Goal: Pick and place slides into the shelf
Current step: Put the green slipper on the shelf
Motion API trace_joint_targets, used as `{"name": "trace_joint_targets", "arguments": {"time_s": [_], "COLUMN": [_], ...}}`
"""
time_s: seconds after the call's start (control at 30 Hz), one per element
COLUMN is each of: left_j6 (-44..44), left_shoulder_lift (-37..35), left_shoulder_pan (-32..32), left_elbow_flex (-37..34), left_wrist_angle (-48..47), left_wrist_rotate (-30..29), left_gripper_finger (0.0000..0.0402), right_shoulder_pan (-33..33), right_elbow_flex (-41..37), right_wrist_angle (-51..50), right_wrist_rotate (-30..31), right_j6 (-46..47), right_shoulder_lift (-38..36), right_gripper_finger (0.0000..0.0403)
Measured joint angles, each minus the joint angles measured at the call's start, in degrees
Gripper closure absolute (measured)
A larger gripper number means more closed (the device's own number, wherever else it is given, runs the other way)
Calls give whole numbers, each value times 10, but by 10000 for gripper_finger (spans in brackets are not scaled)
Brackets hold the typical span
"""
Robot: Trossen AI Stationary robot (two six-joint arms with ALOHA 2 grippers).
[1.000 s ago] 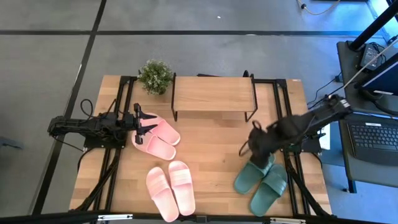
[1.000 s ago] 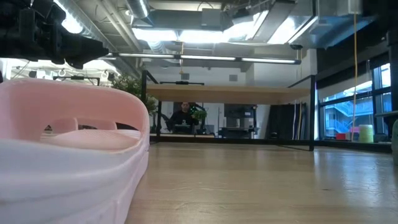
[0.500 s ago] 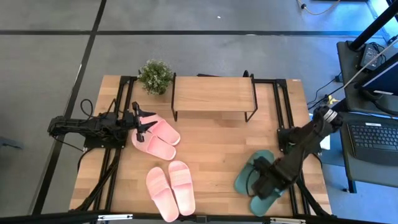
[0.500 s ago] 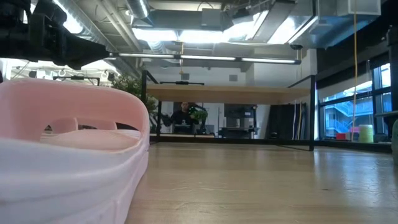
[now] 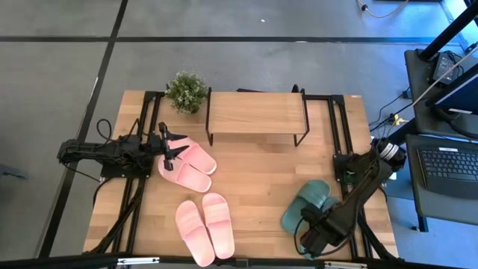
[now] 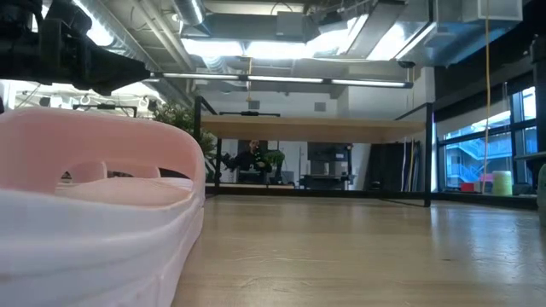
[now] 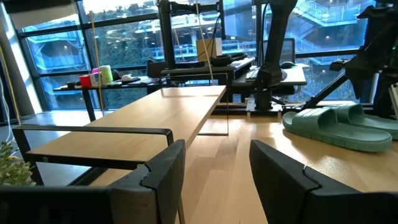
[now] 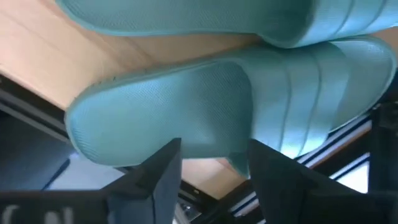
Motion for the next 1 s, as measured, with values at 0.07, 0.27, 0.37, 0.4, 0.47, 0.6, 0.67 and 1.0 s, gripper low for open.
{"name": "trace_joint_targets", "arguments": {"time_s": [0.07, 0.27, 0.37, 0.4, 0.47, 0.6, 0.67, 1.0], "left_j6": [0, 0, 0, 0, 0, 0, 0, 33], "left_shoulder_lift": [0, 0, 0, 0, 0, 0, 0, 0], "left_shoulder_pan": [0, 0, 0, 0, 0, 0, 0, 0], "left_elbow_flex": [0, 0, 0, 0, 0, 0, 0, 0], "left_wrist_angle": [0, 0, 0, 0, 0, 0, 0, 0], "left_wrist_rotate": [0, 0, 0, 0, 0, 0, 0, 0], "left_gripper_finger": [229, 229, 229, 229, 229, 229, 229, 229], "right_shoulder_pan": [4, 4, 4, 3, 3, 2, -1, -2], "right_elbow_flex": [0, 0, 0, 0, 0, 0, 0, 0], "right_wrist_angle": [2, 10, 16, 17, 17, 13, 9, 34], "right_wrist_rotate": [-5, -40, -40, -40, -40, -40, -41, -16], "right_j6": [-25, -54, -54, -54, -55, -55, -49, -32], "right_shoulder_lift": [0, 0, 0, 0, 0, 0, 0, 1], "right_gripper_finger": [196, 159, 156, 156, 155, 155, 155, 155]}}
